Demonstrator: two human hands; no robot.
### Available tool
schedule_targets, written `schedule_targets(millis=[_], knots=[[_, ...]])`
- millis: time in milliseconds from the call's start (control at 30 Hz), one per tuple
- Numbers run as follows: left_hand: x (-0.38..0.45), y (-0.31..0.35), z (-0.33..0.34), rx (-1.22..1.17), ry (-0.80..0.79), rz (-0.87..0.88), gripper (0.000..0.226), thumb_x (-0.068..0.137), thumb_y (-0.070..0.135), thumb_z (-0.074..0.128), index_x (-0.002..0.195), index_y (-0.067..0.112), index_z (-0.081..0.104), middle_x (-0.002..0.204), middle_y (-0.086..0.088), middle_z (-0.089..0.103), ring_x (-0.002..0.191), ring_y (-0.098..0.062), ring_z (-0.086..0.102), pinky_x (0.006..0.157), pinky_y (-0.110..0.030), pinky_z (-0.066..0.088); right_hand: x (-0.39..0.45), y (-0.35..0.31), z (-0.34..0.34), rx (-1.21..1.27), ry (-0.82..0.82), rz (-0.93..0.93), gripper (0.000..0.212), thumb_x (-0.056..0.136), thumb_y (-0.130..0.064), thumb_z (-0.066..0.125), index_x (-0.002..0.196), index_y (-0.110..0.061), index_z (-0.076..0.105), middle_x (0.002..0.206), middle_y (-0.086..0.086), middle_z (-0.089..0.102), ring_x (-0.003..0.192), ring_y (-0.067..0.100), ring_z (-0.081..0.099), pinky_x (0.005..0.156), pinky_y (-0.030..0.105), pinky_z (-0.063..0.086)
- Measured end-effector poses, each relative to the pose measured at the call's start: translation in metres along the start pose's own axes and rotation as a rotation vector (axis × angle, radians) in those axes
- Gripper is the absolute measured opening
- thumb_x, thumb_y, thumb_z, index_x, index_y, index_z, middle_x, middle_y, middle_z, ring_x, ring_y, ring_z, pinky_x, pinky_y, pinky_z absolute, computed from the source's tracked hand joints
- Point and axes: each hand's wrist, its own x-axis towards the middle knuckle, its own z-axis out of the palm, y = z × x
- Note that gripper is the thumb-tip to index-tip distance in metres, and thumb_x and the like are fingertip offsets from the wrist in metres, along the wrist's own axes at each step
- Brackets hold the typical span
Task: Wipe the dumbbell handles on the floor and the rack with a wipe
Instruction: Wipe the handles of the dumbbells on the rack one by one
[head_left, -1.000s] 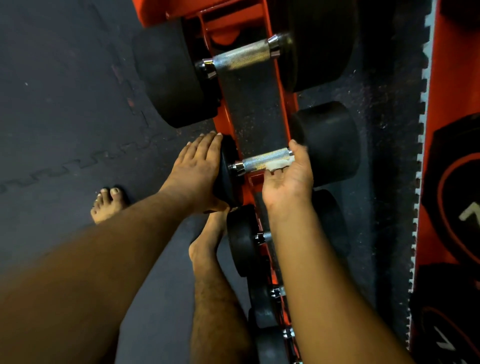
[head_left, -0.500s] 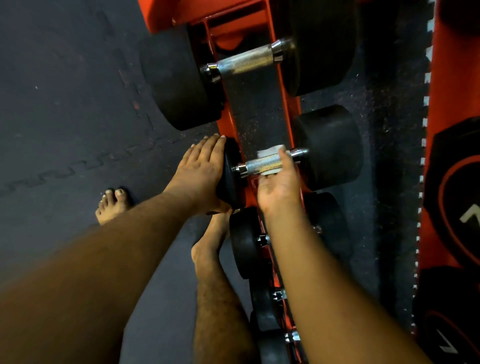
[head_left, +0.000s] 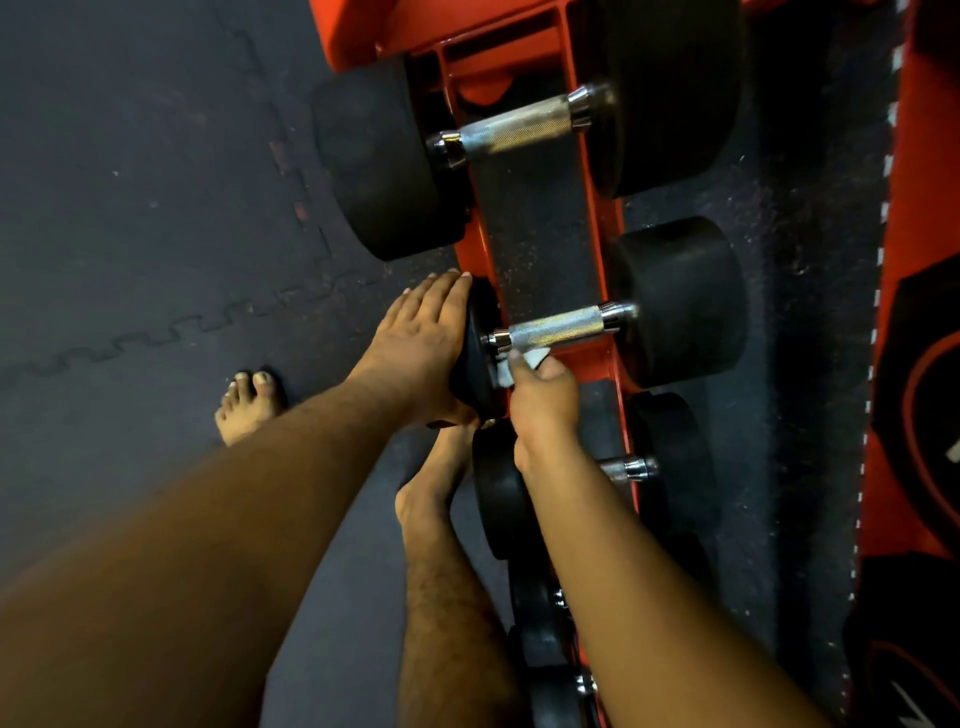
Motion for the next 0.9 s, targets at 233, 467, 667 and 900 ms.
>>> schedule_targets(millis=[233, 467, 667, 900], knots=[[-0.002, 0.000, -0.002, -0.013, -0.009, 0.007, 0.158, 0.050, 0.062, 0.093, 0.161, 0.013, -0.007, 0.170, -0.009, -0.001, 0.157, -0.025, -0.004, 0.127, -0.039, -0.004, -0.008, -0.039, -0.013, -0.762, -0.008, -0.887, 0.041, 0.097, -0.004, 0.054, 0.135, -0.016, 0.063, 0.135, 0.006, 0.065, 0.128, 0.020, 0.057, 0.113, 0.039, 0.041], [-0.004, 0.003, -0.006, -0.023, -0.014, 0.004, 0.157, 0.052, 0.063, 0.093, 0.161, 0.012, -0.008, 0.170, -0.010, -0.002, 0.157, -0.024, -0.004, 0.122, -0.034, -0.008, 0.022, -0.019, -0.018, -1.464, -0.181, -1.104, 0.055, 0.094, -0.007, 0.046, 0.149, -0.011, 0.045, 0.150, 0.006, 0.051, 0.147, 0.022, 0.036, 0.126, 0.045, 0.015], [-0.003, 0.003, -0.004, -0.029, 0.013, 0.008, 0.159, 0.047, 0.065, 0.093, 0.161, 0.011, -0.004, 0.170, -0.011, 0.004, 0.157, -0.027, 0.001, 0.128, -0.040, 0.000, -0.003, 0.037, -0.059, -0.724, -0.077, -0.738, 0.044, 0.094, 0.002, 0.054, 0.134, -0.015, 0.064, 0.132, 0.007, 0.066, 0.126, 0.022, 0.059, 0.115, 0.036, 0.040], [0.000, -0.001, -0.001, -0.024, -0.007, 0.034, 0.158, 0.051, 0.066, 0.091, 0.161, 0.012, -0.008, 0.170, -0.010, -0.003, 0.157, -0.026, -0.004, 0.128, -0.040, -0.002, 0.027, -0.020, -0.034, 0.879, 0.112, 0.084, 0.024, 0.099, 0.005, 0.044, 0.113, -0.003, 0.062, 0.111, 0.019, 0.067, 0.106, 0.030, 0.066, 0.108, 0.046, 0.046]])
